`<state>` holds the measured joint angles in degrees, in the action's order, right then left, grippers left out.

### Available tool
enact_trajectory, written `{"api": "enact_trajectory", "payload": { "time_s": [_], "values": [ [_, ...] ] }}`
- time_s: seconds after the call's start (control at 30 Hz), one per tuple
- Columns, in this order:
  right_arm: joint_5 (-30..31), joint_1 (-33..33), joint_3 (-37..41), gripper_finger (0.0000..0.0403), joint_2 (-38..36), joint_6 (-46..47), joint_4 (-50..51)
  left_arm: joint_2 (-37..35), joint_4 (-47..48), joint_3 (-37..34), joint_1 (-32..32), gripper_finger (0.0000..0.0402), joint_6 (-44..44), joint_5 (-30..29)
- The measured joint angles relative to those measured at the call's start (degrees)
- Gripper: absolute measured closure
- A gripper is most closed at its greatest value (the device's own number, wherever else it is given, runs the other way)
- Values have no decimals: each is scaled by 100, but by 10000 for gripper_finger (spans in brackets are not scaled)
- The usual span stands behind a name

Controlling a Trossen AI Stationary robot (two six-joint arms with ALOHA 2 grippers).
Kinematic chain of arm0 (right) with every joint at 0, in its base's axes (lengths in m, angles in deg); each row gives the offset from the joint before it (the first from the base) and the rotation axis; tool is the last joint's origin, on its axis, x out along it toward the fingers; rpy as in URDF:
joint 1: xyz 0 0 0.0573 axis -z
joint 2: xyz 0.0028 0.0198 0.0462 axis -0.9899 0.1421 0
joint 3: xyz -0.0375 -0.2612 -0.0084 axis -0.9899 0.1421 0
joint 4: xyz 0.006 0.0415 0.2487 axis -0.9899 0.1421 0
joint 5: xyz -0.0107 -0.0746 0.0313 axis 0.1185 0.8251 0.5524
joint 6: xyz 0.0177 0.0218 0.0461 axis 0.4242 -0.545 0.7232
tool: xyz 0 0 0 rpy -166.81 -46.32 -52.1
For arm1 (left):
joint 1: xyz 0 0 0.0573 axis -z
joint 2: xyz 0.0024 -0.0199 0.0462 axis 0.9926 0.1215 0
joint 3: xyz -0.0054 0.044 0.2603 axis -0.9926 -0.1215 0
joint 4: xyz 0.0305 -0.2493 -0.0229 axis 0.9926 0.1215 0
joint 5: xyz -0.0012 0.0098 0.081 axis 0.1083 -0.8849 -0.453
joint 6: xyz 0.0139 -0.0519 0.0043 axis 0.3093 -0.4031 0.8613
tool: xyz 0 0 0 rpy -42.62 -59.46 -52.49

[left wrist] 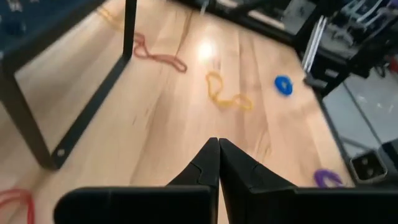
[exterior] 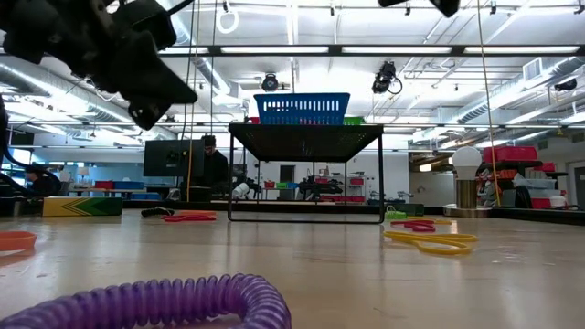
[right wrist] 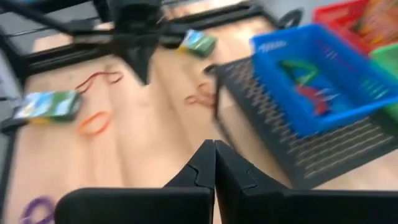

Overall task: Pick & Place Office Desk Supplies
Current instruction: Put the yellow rubber band into the green bin on the shelf

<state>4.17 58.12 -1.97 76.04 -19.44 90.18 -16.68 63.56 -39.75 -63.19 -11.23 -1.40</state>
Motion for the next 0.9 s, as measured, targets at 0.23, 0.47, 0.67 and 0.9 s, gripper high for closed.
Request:
{"api": "enact_trajectory", "payload": {
  "time_s": [0.23,0.47,0.67,0.9],
  "values": [
    [-106,-713,0,400,452,985,131,2,179,0,9,393,-140,-361],
    [-1226,-857,0,400,1361,1253,188,2,175,0,9,393,-285,-878],
    [-1993,-680,0,400,1978,1168,80,2,177,0,9,393,-332,-953],
    [-2090,-316,0,360,2520,401,70,2,157,0,11,392,-465,-928]
  ]
}}
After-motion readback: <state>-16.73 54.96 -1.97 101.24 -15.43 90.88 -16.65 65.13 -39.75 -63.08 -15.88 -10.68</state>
